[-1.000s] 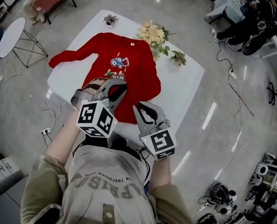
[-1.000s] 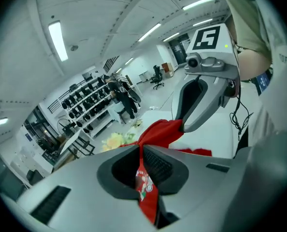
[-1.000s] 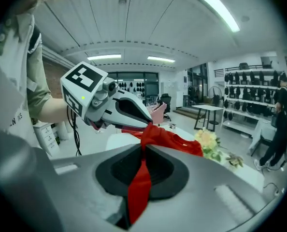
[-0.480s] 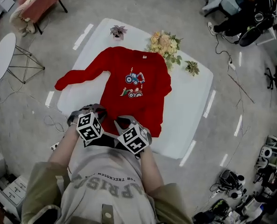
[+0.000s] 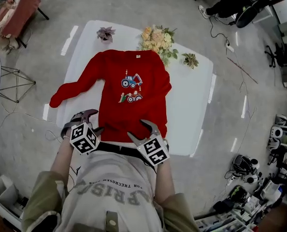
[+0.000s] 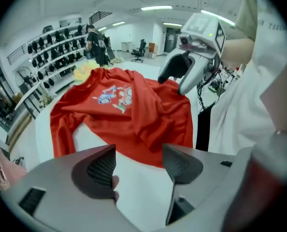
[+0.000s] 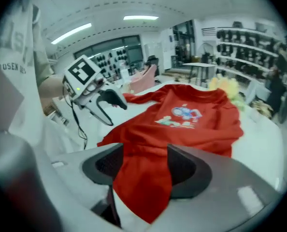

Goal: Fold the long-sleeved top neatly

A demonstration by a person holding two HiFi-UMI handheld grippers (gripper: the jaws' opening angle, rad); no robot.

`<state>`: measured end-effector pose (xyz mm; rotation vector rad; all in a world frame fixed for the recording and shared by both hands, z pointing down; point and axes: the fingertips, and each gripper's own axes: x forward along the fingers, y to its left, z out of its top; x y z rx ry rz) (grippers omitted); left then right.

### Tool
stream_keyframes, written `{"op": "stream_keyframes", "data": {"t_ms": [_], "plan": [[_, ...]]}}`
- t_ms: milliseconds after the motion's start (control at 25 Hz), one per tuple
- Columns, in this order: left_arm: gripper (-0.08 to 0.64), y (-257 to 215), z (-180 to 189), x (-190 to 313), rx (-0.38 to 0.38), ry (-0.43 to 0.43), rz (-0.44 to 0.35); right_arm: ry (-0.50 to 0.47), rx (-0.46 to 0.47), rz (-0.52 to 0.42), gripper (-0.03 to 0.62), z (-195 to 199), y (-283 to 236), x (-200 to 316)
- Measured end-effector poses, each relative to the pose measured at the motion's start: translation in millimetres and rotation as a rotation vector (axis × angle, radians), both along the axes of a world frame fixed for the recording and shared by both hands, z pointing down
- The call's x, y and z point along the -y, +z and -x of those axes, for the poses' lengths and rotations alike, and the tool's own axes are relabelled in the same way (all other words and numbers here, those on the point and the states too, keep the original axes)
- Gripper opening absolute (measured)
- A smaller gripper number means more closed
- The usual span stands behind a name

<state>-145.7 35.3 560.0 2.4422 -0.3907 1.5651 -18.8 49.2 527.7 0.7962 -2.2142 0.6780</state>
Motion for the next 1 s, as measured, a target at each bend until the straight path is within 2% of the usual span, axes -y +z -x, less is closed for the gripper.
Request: {"op": "stream_keyframes", "data": {"t_ms": [80, 120, 200, 280, 400, 520, 720, 840, 920, 1000], "plan": [[0.284, -16, -13, 14, -0.056, -0.003, -0.037, 0.139, -0.092, -0.006, 0.272, -60, 12, 8], [0.283, -20, -25, 16, -0.082, 0.013, -0.041, 0.166, -0.154, 0.014, 0.272, -86, 25, 5], [0.284, -17, -49, 4, -0.105, 0.083, -0.016, 0.151, -0.255, 0.071, 0.272, -118, 53, -9], [0.286, -2, -63, -20, -0.066, 0.174, 0.023, 0.117, -0.291, 0.115, 0.27, -128, 70, -23], [0.304, 23, -62, -51, 0.03, 0.257, 0.039, 0.118, -0.279, 0.142, 0.27, -129, 72, -35], [0.307, 30, -57, -66, 0.06, 0.27, 0.048, 0.106, -0.267, 0.175, 0.27, -126, 73, -55], [0.307, 32, -53, -93, 0.057, 0.281, 0.105, 0.139, -0.232, 0.222, 0.268, -129, 75, -98], [0.307, 26, -52, -99, 0.058, 0.284, 0.137, 0.141, -0.216, 0.226, 0.27, -130, 69, -103], [0.307, 10, -53, -86, 0.021, 0.237, 0.148, 0.169, -0.185, 0.185, 0.27, -136, 54, -90], [0.307, -16, -60, -55, -0.063, 0.153, 0.131, 0.213, -0.153, 0.105, 0.271, -149, 30, -66]]}}
